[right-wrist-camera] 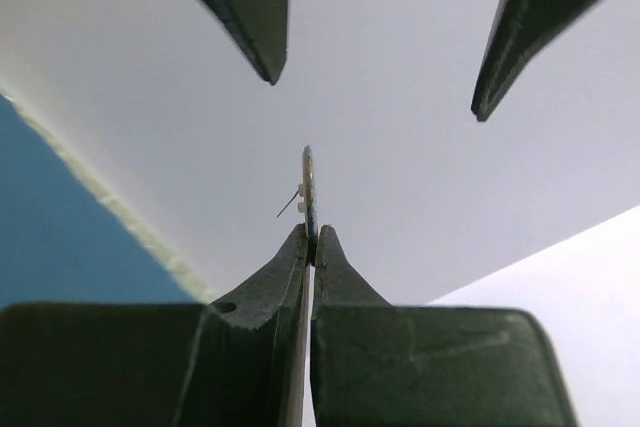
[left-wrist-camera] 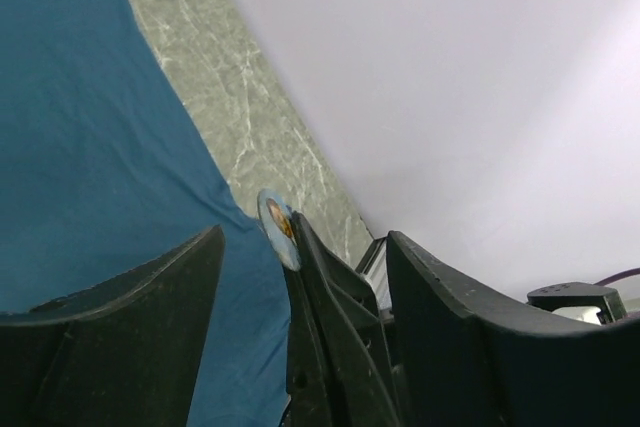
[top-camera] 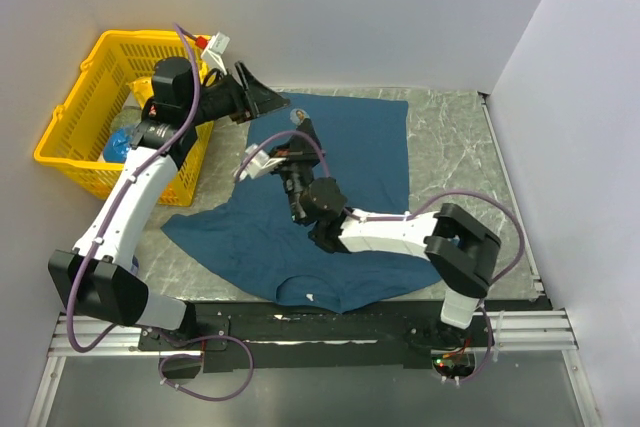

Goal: Pin the brooch onto the clothing
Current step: Open the brooch.

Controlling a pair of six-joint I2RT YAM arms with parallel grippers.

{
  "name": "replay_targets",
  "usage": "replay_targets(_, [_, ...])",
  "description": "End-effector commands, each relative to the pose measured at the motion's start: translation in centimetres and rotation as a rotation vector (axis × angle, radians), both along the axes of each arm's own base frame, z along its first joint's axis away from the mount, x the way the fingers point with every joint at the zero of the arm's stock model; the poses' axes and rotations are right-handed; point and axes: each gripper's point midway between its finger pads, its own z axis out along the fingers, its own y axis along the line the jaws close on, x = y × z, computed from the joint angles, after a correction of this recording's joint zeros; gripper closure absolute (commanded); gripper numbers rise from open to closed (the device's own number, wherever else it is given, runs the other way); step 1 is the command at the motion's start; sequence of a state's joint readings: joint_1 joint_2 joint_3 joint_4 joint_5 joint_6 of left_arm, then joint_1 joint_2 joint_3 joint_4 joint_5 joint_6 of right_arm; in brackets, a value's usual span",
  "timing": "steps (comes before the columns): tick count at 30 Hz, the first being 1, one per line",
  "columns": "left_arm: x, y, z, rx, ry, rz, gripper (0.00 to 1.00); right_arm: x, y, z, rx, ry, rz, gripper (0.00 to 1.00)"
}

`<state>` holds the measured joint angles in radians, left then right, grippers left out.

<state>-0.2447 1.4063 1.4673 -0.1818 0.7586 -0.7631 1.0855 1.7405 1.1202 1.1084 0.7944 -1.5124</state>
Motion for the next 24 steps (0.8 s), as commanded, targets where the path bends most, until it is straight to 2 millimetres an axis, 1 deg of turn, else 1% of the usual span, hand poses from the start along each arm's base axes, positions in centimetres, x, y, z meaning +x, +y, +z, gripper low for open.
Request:
replay_targets(1, [-1.0, 0.6, 0.9, 0.018, -0.021, -0.031, 0.32, -3.2, -3.7, 6.4, 0.184, -0.256, -0.091, 1.00])
replay_targets(4, [-1.0, 0.6, 0.3, 0.044, -0.019, -0.040, 0.35, -3.6, -3.5, 6.4, 0.184, -0.266, -0.084, 1.00])
replay_targets(5, [-1.1, 0.7, -0.3, 0.062, -0.001, -0.041, 0.35, -3.7, -3.4, 6.5, 0.184, -0.273, -0.083, 1.00])
replay_targets(12, [-0.7, 0.5, -1.4, 0.079, 0.024, -0.059, 0.46, -3.9, -2.6, 6.1, 0.165, -0.266, -0.071, 1.00])
replay_targets(14, [-0.8, 0.5, -1.4, 0.074, 0.019, -0.062, 0.48, -3.9, -2.5, 6.0, 0.160, -0.264, -0.067, 1.00])
replay_targets(17, [-0.6, 0.5, -1.1, 0.066, 0.012, -0.056, 0.56, -3.9, -2.3, 5.8, 0.153, -0.258, -0.066, 1.00])
replay_targets(18, [-0.7, 0.3, -1.1, 0.061, 0.013, -0.067, 0.61, -3.9, -2.2, 5.7, 0.151, -0.257, -0.064, 1.00])
replay_targets(20, [-0.6, 0.2, -0.9, 0.049, 0.008, -0.076, 0.63, -3.9, -2.1, 5.7, 0.150, -0.252, -0.061, 1.00])
replay_targets(21, [-0.6, 0.1, -0.8, 0.046, 0.009, -0.083, 0.66, -3.9, -2.0, 5.5, 0.149, -0.248, -0.060, 1.00])
replay_targets(24, [-0.6, 0.0, -0.7, 0.047, 0.007, -0.088, 0.72, -3.8, -1.8, 5.3, 0.145, -0.241, -0.057, 1.00])
